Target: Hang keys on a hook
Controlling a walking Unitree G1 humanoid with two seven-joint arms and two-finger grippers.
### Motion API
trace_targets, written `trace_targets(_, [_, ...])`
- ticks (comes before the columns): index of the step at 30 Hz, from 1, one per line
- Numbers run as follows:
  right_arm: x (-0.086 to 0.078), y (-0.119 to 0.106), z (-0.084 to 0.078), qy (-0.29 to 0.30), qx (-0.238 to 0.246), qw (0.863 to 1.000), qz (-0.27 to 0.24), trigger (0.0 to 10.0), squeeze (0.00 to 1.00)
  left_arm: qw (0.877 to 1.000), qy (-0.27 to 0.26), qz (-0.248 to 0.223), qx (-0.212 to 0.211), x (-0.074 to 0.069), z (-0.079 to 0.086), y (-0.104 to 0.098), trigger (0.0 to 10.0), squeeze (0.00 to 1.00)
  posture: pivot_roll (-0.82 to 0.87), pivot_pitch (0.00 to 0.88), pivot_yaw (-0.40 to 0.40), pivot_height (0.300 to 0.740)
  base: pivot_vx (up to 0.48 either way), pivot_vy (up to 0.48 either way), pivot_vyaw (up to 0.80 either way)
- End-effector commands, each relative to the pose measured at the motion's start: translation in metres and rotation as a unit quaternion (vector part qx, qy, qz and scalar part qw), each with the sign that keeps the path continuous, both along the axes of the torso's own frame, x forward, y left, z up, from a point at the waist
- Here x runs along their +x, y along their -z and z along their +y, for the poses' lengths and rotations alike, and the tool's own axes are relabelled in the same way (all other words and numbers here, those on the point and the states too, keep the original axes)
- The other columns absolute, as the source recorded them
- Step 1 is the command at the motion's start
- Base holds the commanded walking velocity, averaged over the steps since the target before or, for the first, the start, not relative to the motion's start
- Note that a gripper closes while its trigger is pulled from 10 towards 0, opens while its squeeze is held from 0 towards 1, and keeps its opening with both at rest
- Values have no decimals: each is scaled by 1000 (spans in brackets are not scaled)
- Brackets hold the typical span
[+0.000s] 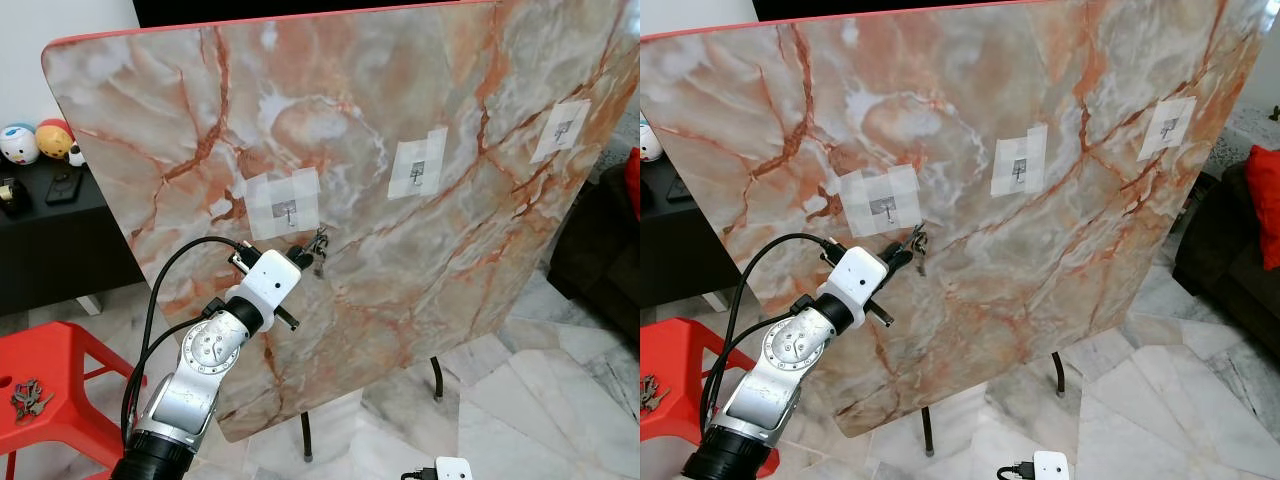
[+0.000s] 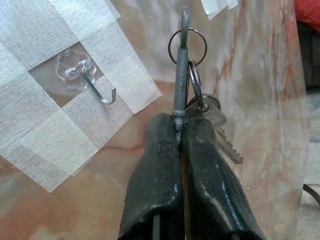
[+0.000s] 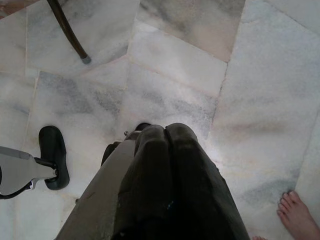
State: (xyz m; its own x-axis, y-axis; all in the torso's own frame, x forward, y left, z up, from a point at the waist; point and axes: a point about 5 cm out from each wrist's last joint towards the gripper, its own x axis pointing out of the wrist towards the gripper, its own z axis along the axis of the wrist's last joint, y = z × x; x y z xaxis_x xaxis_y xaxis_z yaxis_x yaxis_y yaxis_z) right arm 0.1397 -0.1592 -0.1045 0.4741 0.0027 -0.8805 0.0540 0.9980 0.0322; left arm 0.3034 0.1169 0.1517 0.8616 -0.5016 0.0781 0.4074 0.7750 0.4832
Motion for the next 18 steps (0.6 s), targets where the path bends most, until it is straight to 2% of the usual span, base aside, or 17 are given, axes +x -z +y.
trace_targets(1, [0,0,0,1,-1,1000,0,10000,0,1000,-2,-17,-3,3,-1,-7,10000,0,56,0,-48,740,0,0,0])
trace_targets(4, [1,0,0,1,-1,1000,-1,10000,0,999,-11,-23,-18,3,3,-11,10000,0,56,0,-48,740,0,0,0])
trace_targets(12, [1,0,0,0,-1,1000,-1,10000,0,999,-25,-23,-12,2,11,-9,10000,0,58,0,-49,740,0,0,0])
trace_targets(18, [1,0,-1,0,-2,1000,0,10000,0,997,-66,-35,-15,4,23,-14,10000,0,59,0,-49,740,0,0,0])
